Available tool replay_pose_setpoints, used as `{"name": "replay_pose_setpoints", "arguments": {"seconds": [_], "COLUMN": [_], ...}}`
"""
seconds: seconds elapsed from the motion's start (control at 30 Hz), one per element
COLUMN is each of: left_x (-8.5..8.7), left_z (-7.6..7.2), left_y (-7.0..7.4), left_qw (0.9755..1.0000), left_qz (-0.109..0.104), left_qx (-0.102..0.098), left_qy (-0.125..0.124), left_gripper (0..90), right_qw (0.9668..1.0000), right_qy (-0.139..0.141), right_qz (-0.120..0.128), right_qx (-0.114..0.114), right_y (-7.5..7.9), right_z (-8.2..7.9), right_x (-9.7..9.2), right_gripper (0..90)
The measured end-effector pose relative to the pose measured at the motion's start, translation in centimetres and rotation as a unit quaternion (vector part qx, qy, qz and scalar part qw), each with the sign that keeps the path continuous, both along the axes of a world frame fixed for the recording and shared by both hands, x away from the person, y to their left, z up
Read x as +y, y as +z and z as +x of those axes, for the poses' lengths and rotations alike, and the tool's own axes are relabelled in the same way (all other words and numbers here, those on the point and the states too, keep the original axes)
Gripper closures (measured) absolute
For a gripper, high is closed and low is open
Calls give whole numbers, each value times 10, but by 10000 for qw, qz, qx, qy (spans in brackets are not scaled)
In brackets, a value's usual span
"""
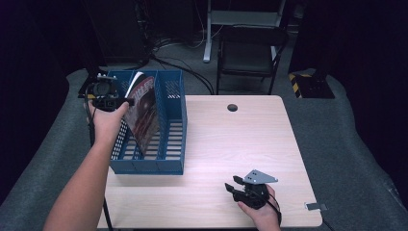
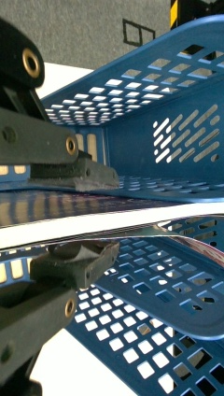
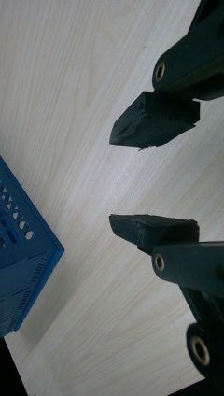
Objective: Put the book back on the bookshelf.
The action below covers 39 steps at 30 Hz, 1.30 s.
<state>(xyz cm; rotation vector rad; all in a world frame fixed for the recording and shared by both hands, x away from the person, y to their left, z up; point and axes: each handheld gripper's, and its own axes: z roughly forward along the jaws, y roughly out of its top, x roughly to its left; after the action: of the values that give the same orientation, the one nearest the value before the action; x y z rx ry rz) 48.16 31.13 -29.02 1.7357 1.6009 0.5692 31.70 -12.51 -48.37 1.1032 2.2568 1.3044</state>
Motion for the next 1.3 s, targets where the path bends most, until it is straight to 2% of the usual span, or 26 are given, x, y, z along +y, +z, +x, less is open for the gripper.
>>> {"name": "replay_pose_setpoints", "arguments": {"seconds": [0.2,0.33,0.53,1.0,1.13,1.3], "left_x": [0,-2,-4,-4,-5,-7], "left_z": [0,1,1,-2,-4,-5], "left_y": [-1,-3,-1,8,12,15], "left_qw": [10000,9999,9998,9996,9997,9994], "left_qz": [-47,6,86,113,110,146], "left_qx": [30,106,88,128,31,81], "left_qy": [-45,-93,-125,-223,-227,-298], "left_gripper": [513,462,451,452,451,451], "right_qw": [10000,10000,10000,10000,10000,10000], "right_qy": [0,15,-7,-12,-28,-5], "right_qz": [-6,-25,-22,-47,-46,-72], "right_qx": [1,-2,34,52,74,63], "right_y": [0,-1,-1,-2,-3,-3], "right_z": [0,0,-1,-1,-1,-1], "right_x": [0,0,0,0,0,1], "right_gripper": [541,539,537,532,530,530]}}
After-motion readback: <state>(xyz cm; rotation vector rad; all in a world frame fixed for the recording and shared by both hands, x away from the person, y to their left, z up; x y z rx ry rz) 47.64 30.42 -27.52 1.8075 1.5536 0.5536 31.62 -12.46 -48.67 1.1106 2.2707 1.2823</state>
